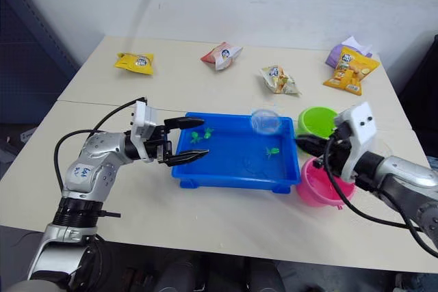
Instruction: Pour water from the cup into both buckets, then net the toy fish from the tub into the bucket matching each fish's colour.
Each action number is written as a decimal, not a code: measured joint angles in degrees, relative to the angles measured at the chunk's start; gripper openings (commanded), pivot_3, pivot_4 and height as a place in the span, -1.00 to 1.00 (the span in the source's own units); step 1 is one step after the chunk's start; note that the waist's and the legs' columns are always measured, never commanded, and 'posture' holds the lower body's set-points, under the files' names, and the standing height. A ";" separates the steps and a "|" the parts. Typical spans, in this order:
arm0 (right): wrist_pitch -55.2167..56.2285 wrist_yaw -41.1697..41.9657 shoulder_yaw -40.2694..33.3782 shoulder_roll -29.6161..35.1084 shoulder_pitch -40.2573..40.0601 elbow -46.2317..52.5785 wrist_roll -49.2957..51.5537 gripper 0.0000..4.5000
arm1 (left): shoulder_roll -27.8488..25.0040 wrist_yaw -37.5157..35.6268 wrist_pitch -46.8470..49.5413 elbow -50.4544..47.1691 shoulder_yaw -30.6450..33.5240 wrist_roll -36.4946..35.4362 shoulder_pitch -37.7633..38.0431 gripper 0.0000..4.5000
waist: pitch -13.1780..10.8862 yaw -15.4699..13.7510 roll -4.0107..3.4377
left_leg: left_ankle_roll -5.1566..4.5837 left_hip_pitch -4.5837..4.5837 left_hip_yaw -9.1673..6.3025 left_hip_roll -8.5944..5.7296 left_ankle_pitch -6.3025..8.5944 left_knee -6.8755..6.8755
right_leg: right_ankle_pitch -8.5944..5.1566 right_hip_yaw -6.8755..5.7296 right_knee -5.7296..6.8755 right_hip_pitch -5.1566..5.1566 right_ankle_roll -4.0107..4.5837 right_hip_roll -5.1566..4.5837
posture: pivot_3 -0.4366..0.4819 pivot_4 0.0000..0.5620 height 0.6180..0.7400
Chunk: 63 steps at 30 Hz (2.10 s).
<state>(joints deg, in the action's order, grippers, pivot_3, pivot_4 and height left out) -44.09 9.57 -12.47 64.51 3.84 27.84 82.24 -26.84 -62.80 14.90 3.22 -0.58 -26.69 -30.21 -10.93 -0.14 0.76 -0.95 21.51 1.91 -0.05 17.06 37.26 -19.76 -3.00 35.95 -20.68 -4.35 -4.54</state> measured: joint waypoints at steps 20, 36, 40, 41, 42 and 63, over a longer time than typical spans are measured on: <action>-16.80 -23.41 12.86 0.69 13.33 -11.06 17.68 -1.00 | 1.14 2.35 -0.54 0.02 0.29 -0.01 0.87 1.00 | 0.00 0.15 0.00 | -0.08 0.16 0.03 -0.02 0.03 0.07 | 0.03 -0.02 -0.01 -0.12 -0.06 0.01 | -0.05 -0.47 1.00; -17.70 -28.53 11.39 -13.63 16.95 -11.72 1.77 -1.00 | 1.14 1.94 -0.53 0.04 0.07 0.02 0.76 1.00 | 0.01 0.04 0.00 | -0.13 0.92 0.03 -0.04 0.01 0.47 | 0.10 -0.01 0.46 -0.79 -0.17 -0.01 | -0.05 -0.47 1.00; -18.11 -35.48 10.80 -15.83 16.27 -12.15 13.52 -1.00 | 1.18 1.75 -0.42 0.04 -0.10 0.02 0.43 1.00 | 0.01 0.17 0.00 | -0.13 0.93 0.03 -0.04 0.01 0.47 | 0.10 -0.01 0.49 -0.82 -0.17 -0.01 | -0.05 -0.47 1.00; -18.22 -36.38 10.79 -15.55 16.28 -12.14 15.06 -1.00 | 1.18 1.71 -0.41 0.04 -0.10 0.02 0.30 1.00 | 0.01 0.18 0.00 | -0.14 0.93 0.03 -0.04 0.01 0.47 | 0.10 -0.01 0.48 -0.81 -0.17 -0.01 | -0.05 -0.47 1.00; -18.36 -37.59 10.81 -14.98 16.28 -12.15 17.00 -1.00 | 1.18 1.62 -0.40 0.04 -0.10 0.02 0.14 1.00 | 0.01 0.19 0.00 | -0.15 0.93 0.04 -0.04 0.01 0.48 | 0.10 0.00 0.48 -0.82 -0.17 -0.01 | -0.05 -0.47 1.00; -11.34 -55.71 14.29 -16.48 20.28 -13.96 22.52 -1.00 | -5.82 2.10 1.72 -0.56 -2.71 6.86 1.83 1.00 | 0.01 0.30 0.00 | -0.22 0.99 0.06 -0.03 0.04 0.49 | 0.10 0.04 0.47 -0.88 -0.17 -0.02 | -0.05 -0.47 1.00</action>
<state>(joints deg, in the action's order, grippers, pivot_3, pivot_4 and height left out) -55.44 -46.14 1.82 48.03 24.12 13.87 104.77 -32.67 -60.70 16.62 2.66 -3.29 -19.84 -28.37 -10.92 0.17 0.76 -1.17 22.51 1.97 -0.09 17.09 37.76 -19.66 -2.96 36.42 -21.56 -4.52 -4.56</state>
